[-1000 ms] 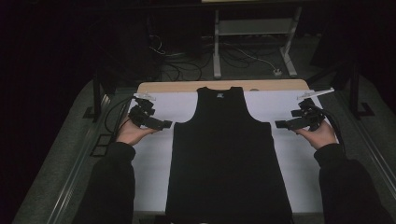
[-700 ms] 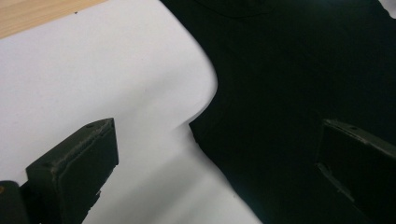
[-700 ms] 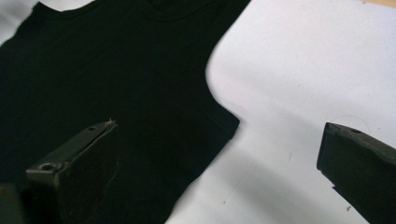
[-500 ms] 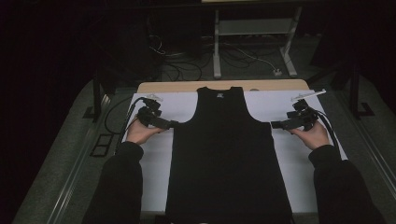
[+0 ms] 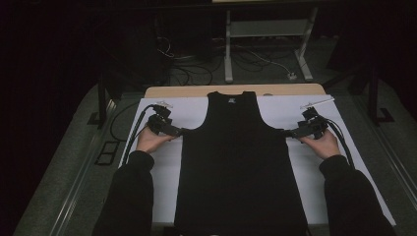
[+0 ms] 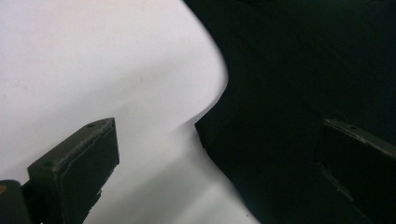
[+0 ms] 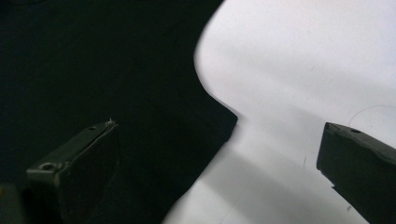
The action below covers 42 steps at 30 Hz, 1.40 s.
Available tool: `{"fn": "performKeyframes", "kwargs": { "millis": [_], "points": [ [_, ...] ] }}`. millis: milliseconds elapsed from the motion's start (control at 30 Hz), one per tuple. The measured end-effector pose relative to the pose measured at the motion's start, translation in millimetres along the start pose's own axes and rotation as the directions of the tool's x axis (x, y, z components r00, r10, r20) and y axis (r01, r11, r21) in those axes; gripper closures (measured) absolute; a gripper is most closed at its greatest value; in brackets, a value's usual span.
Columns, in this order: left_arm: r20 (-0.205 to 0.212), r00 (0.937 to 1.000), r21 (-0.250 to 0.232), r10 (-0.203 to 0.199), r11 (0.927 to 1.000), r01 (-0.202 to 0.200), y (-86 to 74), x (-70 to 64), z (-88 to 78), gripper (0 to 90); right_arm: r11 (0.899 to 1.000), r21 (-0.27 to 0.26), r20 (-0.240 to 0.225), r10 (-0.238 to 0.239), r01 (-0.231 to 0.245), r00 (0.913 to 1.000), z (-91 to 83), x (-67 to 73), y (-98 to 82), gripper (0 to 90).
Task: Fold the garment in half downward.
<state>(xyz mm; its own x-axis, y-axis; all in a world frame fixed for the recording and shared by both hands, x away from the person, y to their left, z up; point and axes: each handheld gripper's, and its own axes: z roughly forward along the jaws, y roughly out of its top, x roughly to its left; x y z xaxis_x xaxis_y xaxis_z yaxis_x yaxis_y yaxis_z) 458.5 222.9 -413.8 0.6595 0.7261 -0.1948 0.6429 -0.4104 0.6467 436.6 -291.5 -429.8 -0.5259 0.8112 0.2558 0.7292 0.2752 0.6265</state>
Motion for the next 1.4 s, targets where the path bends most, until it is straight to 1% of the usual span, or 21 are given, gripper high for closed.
{"fn": "performKeyframes", "kwargs": {
  "millis": [133,167,233,267,300,367,400,433,667,767,900,967,1033,1067,1100,1133,1167,1200,1333,1367,1400],
  "points": [
    [0.006,1.0000,0.000,-0.006,1.0000,0.006,-1.6,2.2,2.4,2.1,1.000,0.006,0.002,0.013,-0.013,0.9999,3.5,-1.7,-0.7,4.2],
    [0.012,0.9999,0.003,-0.007,1.0000,0.007,-2.1,2.9,3.2,4.6,1.000,0.010,0.006,0.023,-0.023,0.9997,5.4,-2.5,-1.0,5.6],
    [0.020,0.9997,0.005,-0.012,0.9999,0.012,-2.9,3.9,5.5,5.4,0.999,0.012,0.002,0.030,-0.030,0.9995,6.3,-2.8,-1.2,6.6],
    [0.037,0.9990,-0.001,-0.026,0.9997,0.026,-4.1,4.0,7.9,7.6,0.999,0.016,0.001,0.038,-0.038,0.9993,8.0,-3.5,-1.4,8.9],
    [0.037,0.9990,-0.001,-0.026,0.9997,0.026,-4.1,4.0,7.9,9.7,0.999,0.016,0.001,0.038,-0.038,0.9993,8.0,-3.5,-1.4,8.9],
    [0.050,0.9984,0.005,-0.028,0.9996,0.028,-4.7,4.3,10.0,11.2,0.999,0.017,-0.014,0.049,-0.049,0.9987,9.8,-4.1,-1.8,15.9],
    [0.055,0.9980,0.007,-0.029,0.9996,0.029,-4.9,4.4,10.6,12.7,0.998,0.021,-0.023,0.056,-0.055,0.9982,10.2,-4.4,-1.8,16.3],
    [0.069,0.9969,0.005,-0.036,0.9993,0.036,-5.2,4.0,12.4,13.8,0.998,0.018,-0.014,0.065,-0.064,0.9978,11.1,-3.7,-1.6,20.2],
    [0.097,0.9937,0.003,-0.056,0.9984,0.056,-6.5,6.1,14.5,21.3,0.997,0.010,-0.012,0.074,-0.073,0.9972,11.1,-3.1,-0.9,32.2],
    [0.107,0.9921,0.005,-0.065,0.9979,0.065,-6.8,6.8,15.6,27.8,0.997,0.009,-0.013,0.074,-0.074,0.9972,12.6,-2.4,-1.0,40.3],
    [0.095,0.9929,0.022,-0.072,0.9973,0.070,-7.3,6.1,19.1,33.1,0.997,0.018,-0.005,0.076,-0.076,0.9971,14.9,-2.5,-1.5,44.6],
    [0.083,0.9928,0.027,-0.086,0.9961,0.084,-7.7,4.8,22.6,38.9,0.997,0.023,0.002,0.073,-0.073,0.9973,17.5,-2.0,-2.3,47.4],
    [0.077,0.9933,0.034,-0.086,0.9959,0.084,-7.8,3.9,24.0,40.0,0.997,0.020,0.011,0.072,-0.073,0.9973,17.8,-1.5,-2.3,49.7],
    [0.061,0.9950,0.040,-0.079,0.9962,0.077,-7.9,3.3,25.7,42.4,0.998,0.017,0.021,0.065,-0.065,0.9977,18.4,-0.8,-1.7,51.5],
    [0.059,0.9947,0.042,-0.084,0.9958,0.082,-7.7,3.7,25.6,43.1,0.998,0.019,0.038,0.056,-0.056,0.9977,18.7,0.6,-1.7,52.6],
    [0.059,0.9947,0.042,-0.084,0.9958,0.082,-7.7,3.7,25.6,43.6,0.998,0.019,0.038,0.056,-0.056,0.9977,18.7,0.6,-1.7,52.6],
    [0.052,0.9946,0.038,-0.090,0.9953,0.088,-7.5,3.8,26.0,44.7,0.999,0.014,0.058,0.039,-0.040,0.9975,19.7,1.8,-1.7,55.2],
    [0.048,0.9943,0.034,-0.095,0.9951,0.093,-7.5,3.7,26.3,45.7,0.999,0.014,0.065,0.040,-0.041,0.9971,19.9,2.5,-1.5,56.4],
    [0.033,0.9945,0.032,-0.099,0.9947,0.098,-7.3,3.6,26.4,50.0,0.999,0.003,0.065,0.047,-0.047,0.9968,21.2,3.4,-1.4,60.3],
    [0.028,0.9950,0.033,-0.096,0.9950,0.095,-7.2,3.0,26.9,53.3,0.999,-0.005,0.059,0.048,-0.047,0.9971,22.3,3.5,-1.8,63.0],
    [0.028,0.9950,0.033,-0.096,0.9950,0.095,-7.2,3.0,26.9,55.7,0.999,-0.005,0.059,0.048,-0.047,0.9971,22.3,3.5,-1.8,63.0]
  ]
}}
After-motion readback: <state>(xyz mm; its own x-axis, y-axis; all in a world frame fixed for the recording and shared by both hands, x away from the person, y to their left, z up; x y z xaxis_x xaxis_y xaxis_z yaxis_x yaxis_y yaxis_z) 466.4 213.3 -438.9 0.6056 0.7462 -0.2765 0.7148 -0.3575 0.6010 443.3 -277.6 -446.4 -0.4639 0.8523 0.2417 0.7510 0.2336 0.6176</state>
